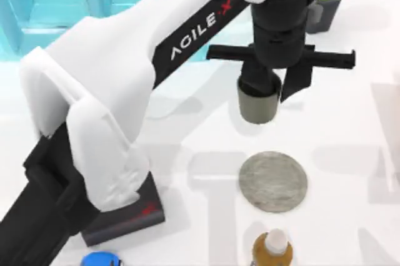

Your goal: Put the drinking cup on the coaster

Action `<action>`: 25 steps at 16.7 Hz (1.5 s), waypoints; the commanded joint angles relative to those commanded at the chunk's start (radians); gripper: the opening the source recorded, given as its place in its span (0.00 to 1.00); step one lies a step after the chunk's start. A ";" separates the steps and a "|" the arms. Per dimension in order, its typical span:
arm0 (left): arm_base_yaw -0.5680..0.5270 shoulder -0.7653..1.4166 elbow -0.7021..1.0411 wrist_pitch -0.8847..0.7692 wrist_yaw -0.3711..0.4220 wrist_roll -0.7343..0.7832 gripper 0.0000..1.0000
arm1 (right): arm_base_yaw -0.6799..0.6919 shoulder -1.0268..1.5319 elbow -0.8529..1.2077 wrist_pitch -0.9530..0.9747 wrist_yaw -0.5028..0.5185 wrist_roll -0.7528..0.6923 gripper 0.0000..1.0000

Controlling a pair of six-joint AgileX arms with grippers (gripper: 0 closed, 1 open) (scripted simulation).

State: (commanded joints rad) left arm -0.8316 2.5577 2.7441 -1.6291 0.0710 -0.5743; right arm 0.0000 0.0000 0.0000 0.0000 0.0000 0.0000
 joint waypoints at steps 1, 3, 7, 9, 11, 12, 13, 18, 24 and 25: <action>-0.028 0.034 0.033 -0.014 -0.007 -0.081 0.00 | 0.000 0.000 0.000 0.000 0.000 0.000 1.00; -0.076 0.094 0.089 -0.036 -0.022 -0.212 0.00 | 0.000 0.000 0.000 0.000 0.000 0.000 1.00; -0.128 0.167 0.152 -0.060 -0.044 -0.346 0.00 | 0.000 0.000 0.000 0.000 0.000 0.000 1.00; -0.131 0.172 0.155 -0.061 -0.046 -0.354 0.00 | 0.000 0.000 0.000 0.000 0.000 0.000 1.00; -0.131 0.172 0.155 -0.061 -0.046 -0.354 0.00 | 0.000 0.000 0.000 0.000 0.000 0.000 1.00; -0.131 0.172 0.155 -0.061 -0.046 -0.354 0.00 | 0.000 0.000 0.000 0.000 0.000 0.000 1.00; -0.127 0.173 0.153 -0.059 -0.045 -0.352 0.00 | 0.000 0.000 0.000 0.000 0.000 0.000 1.00; -0.120 0.121 0.036 0.039 -0.041 -0.350 0.00 | 0.000 0.000 0.000 0.000 0.000 0.000 1.00; -0.120 0.023 -0.341 0.276 -0.040 -0.343 0.00 | 0.000 0.000 0.000 0.000 0.000 0.000 1.00; -0.120 0.012 -0.382 0.307 -0.043 -0.343 0.00 | 0.000 0.000 0.000 0.000 0.000 0.000 1.00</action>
State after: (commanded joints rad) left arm -0.9519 2.5697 2.3618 -1.3217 0.0284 -0.9174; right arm 0.0000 0.0000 0.0000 0.0000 0.0000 0.0000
